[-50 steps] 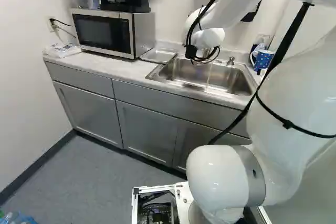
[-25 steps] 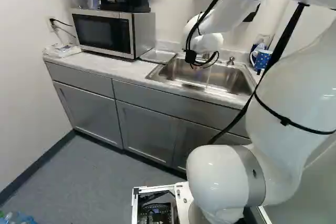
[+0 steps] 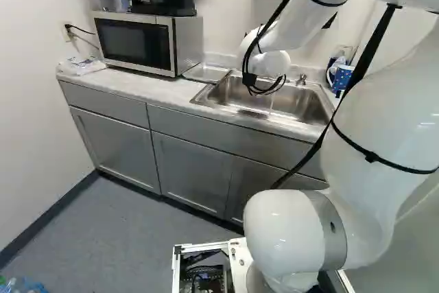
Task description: Rinse the cup and place it in the tray
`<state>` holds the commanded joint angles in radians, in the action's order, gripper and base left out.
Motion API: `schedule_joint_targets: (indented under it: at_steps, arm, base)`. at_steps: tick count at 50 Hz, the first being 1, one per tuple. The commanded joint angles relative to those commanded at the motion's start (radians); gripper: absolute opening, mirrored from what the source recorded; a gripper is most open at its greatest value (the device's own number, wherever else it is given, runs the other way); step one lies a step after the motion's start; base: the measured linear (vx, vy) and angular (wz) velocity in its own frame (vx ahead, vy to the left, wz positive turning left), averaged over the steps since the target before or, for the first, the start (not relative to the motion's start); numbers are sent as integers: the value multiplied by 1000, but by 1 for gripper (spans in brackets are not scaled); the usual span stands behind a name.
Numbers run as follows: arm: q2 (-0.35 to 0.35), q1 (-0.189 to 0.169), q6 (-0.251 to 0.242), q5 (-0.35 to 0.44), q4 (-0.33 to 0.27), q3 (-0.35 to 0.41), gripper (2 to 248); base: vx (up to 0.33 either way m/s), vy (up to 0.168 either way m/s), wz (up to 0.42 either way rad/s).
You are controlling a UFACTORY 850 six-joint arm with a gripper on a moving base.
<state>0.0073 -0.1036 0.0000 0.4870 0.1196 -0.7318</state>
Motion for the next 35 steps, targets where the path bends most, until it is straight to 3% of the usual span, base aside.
schedule_joint_targets:
  at_steps: [35]
  arm:
    - [-70,0,0,3,0,9,126]
  base:
    - [0,0,0]
